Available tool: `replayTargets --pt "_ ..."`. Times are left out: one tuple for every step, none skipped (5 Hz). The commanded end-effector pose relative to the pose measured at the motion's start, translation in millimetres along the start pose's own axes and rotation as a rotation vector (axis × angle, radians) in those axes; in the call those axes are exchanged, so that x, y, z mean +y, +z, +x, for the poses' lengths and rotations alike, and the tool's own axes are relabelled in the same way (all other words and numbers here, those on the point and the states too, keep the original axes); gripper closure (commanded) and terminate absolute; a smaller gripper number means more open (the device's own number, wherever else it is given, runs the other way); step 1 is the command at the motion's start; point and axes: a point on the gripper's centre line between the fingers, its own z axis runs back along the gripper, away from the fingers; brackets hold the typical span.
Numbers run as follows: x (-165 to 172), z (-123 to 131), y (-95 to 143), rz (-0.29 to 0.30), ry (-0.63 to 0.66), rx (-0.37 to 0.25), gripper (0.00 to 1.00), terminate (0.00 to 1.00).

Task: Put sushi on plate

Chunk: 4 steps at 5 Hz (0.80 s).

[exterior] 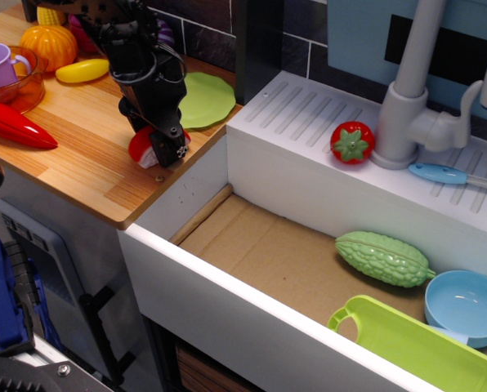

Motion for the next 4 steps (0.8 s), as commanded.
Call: replayTargets --pt "12.9 27.9 33.9 0.09 -0.035 -0.031 1.0 0.0" --pt "21.5 43.3 43.5 0.098 -0.061 -0.036 1.0 0.0" --pt "29.8 56.7 42.7 0.081 -0.101 -0.072 1.0 0.0" --pt "38.4 69.0 37.6 0.076 -0.133 -0.096 1.0 0.0"
